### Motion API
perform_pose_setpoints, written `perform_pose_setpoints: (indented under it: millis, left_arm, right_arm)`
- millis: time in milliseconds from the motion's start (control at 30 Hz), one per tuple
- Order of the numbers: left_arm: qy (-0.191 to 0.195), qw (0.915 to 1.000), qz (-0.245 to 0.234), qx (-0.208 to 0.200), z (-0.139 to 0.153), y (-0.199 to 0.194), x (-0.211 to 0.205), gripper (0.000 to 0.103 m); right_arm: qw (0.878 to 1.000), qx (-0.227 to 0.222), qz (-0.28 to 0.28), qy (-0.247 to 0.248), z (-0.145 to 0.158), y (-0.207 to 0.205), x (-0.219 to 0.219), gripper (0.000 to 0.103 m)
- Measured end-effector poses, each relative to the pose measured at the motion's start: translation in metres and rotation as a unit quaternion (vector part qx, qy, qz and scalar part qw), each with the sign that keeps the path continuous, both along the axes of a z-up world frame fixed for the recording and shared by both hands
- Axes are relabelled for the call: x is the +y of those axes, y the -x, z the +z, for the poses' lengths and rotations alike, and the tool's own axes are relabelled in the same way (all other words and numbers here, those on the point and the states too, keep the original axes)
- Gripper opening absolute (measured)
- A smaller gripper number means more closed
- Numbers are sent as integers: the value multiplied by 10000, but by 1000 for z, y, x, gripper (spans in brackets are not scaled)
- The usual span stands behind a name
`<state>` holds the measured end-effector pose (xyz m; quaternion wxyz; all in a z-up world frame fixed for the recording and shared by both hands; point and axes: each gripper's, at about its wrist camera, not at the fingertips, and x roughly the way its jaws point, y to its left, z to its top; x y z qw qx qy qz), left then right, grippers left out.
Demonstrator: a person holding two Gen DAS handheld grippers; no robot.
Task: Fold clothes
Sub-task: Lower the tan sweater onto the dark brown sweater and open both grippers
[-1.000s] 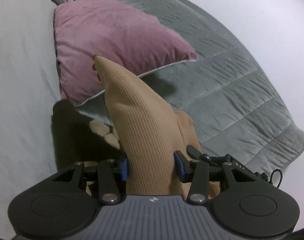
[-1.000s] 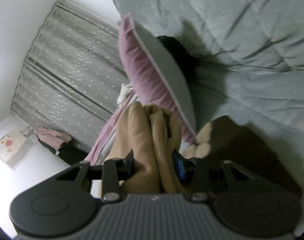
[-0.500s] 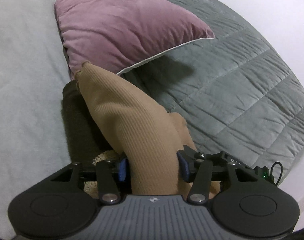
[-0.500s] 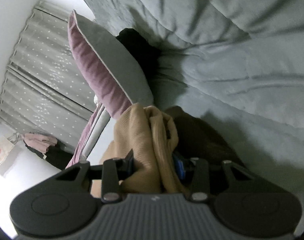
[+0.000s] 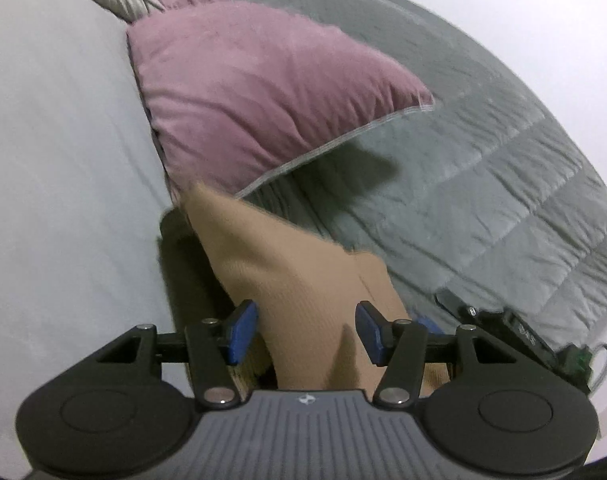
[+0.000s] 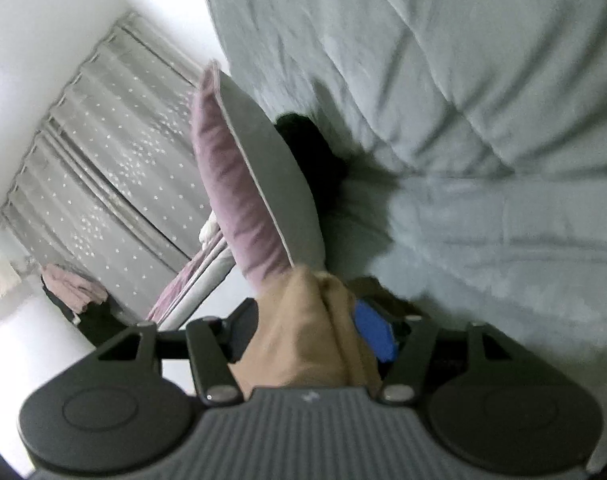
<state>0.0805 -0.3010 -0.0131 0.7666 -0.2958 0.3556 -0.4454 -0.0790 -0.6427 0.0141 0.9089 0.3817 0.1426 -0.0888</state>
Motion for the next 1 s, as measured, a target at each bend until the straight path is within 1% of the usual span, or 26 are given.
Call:
perform_pose_setpoints:
  millis: [67,100,200,267,367,400,467,533,600,667,733,900,1000]
  left_arm:
    - [5,9999,113,-43,4,-4,-1,53]
    - [-30,9998,151,-88,5,-7,-5,52]
    - [-178,9988,265,-358,8,-10,-15,51]
    - [-305,9976,274,-560,8,-12,-24,49]
    - [-575,9947,249,-812,3,-13,-36,44]
    - [-643,9939,225,-867,1,-14,-39,44]
    - [-706,9933,153,-903,-6,-16,-45,44]
    - [-738,9931,116,-907,-11,-17,-50,44]
    - [-751,9932,75,-888,-17,-17,-55,44]
    - [-751,9938,33,-820,-24,-18,-58,48]
    - [-713,9947,35,-745,-26,-21,-58,48]
    - [-733,9950,79,-670,-16,-21,-51,48]
    - [-707,9953,128,-657,-9,-19,-42,48]
  right_arm:
    - [9992,21,13,400,12,-2,11,52]
    - [9983,19,38,580,16,-4,17,49]
    - [9934,-13,93,1147,27,-15,39,40]
    - [9877,61,160,1553,30,-27,54,35]
    - [9759,366,238,2138,21,-46,77,27]
    - [9719,507,210,2288,15,-52,82,24]
    - [9648,729,33,2527,-1,-57,87,22]
    - [9622,770,-182,2604,-15,-56,87,19]
    - [9633,757,-300,2556,-23,-51,85,18]
    - [9619,793,-344,2595,-33,-50,82,17]
    - [9635,772,-389,2535,-42,-46,78,15]
    - [9668,759,-445,2397,-41,-48,71,15]
    - [9713,661,-427,2243,-29,-42,73,16]
